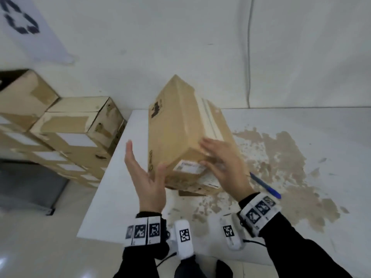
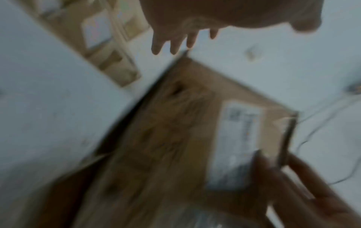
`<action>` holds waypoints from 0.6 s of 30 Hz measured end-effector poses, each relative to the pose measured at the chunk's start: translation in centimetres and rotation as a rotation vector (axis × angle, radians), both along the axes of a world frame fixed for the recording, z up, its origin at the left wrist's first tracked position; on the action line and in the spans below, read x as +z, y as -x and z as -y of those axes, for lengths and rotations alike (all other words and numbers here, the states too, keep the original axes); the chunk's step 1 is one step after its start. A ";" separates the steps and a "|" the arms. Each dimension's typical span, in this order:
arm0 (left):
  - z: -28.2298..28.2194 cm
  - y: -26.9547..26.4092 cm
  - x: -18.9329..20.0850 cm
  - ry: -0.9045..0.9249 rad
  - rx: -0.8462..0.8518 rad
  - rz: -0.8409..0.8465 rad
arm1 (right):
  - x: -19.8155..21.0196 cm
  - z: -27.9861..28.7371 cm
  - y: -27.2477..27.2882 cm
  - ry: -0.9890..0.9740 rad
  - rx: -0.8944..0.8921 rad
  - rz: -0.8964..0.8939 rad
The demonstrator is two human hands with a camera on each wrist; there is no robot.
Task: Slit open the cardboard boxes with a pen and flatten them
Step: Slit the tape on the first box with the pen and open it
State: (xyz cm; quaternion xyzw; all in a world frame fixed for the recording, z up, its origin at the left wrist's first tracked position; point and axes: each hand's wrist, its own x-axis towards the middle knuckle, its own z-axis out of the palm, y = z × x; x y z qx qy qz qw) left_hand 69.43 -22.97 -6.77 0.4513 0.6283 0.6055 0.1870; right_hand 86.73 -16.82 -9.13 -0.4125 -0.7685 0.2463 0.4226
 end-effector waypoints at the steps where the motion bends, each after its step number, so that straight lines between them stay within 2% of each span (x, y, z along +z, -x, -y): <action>1: 0.0 0.5 1.5 0.011 -0.023 -0.154 | -0.5 0.6 1.3 -0.019 0.092 0.065; 3: -1.0 1.4 2.3 0.258 -0.052 -0.344 | -2.1 1.7 3.2 -0.013 0.260 0.109; 4: -1.5 2.3 1.6 0.401 -0.044 -0.382 | -2.5 2.1 3.3 0.007 0.269 0.102; 6: -1.8 4.2 -0.9 0.520 -0.041 -0.370 | -3.6 2.2 1.4 0.081 0.089 0.008; 8: -0.9 5.6 -4.0 0.521 -0.047 -0.370 | -6.2 1.0 -2.9 0.168 -0.260 -0.028; 9: -0.3 5.7 -5.5 0.516 -0.046 -0.425 | -8.0 0.3 -5.7 0.231 -0.428 0.068; 11: 0.5 5.4 -7.7 0.482 -0.034 -0.532 | -11.3 -0.6 -10.6 0.446 -0.636 0.398; 13: 0.6 5.0 -8.7 0.447 -0.032 -0.578 | -13.5 -0.8 -13.3 0.637 -0.674 0.701; 14: 0.5 5.0 -8.8 0.433 -0.030 -0.596 | -14.1 -0.7 -13.9 0.654 -0.633 0.781; 16: 0.6 5.1 -8.8 0.418 -0.034 -0.606 | -14.3 -0.8 -14.2 0.661 -0.552 0.750; 18: 0.7 5.1 -8.5 0.398 -0.050 -0.614 | -13.2 -0.8 -13.6 0.745 -0.522 0.558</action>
